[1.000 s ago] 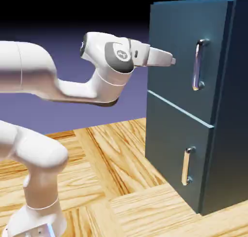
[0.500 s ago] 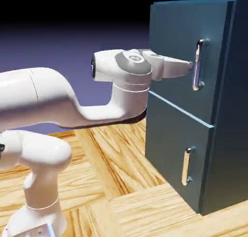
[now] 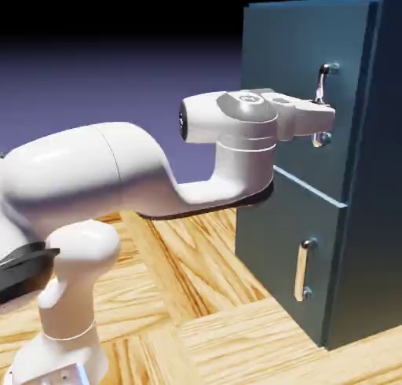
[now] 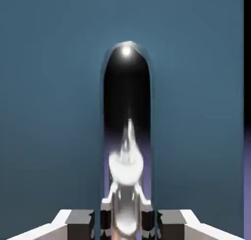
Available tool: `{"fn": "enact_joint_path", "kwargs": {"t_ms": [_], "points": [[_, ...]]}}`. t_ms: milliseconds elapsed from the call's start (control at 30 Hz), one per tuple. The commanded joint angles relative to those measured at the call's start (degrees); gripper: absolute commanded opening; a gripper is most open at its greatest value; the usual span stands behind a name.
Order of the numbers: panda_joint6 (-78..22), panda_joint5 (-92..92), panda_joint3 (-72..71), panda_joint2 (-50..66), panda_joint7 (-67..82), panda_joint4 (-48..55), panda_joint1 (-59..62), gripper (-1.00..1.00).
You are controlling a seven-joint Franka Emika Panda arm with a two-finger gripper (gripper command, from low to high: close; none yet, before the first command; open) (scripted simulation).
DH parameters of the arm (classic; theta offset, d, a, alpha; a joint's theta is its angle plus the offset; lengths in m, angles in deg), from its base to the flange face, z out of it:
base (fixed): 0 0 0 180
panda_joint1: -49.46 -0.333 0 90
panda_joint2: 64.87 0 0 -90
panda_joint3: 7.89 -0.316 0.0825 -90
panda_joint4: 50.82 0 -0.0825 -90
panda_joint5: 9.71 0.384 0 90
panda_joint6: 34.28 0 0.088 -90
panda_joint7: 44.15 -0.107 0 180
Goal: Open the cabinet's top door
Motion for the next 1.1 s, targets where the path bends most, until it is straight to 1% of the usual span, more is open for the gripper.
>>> {"fn": "enact_joint_path", "kwargs": {"t_ms": [0, 267, 533, 800, 1067], "points": [[-1.55, 0.86, -1.82, -0.49, -0.28, -1.92, 2.07, -1.0], [-13.54, 12.17, -18.12, -6.28, -0.42, -16.03, 17.05, -1.0], [-25.05, 27.81, -34.73, -13.25, 1.58, -25.0, 24.76, -1.0], [-36.94, 43.98, -51.33, -17.4, 2.88, -28.57, 26.34, -1.0], [-49.43, 59.19, -67.94, -16.32, 2.31, -27.15, 26.26, -1.0]]}}
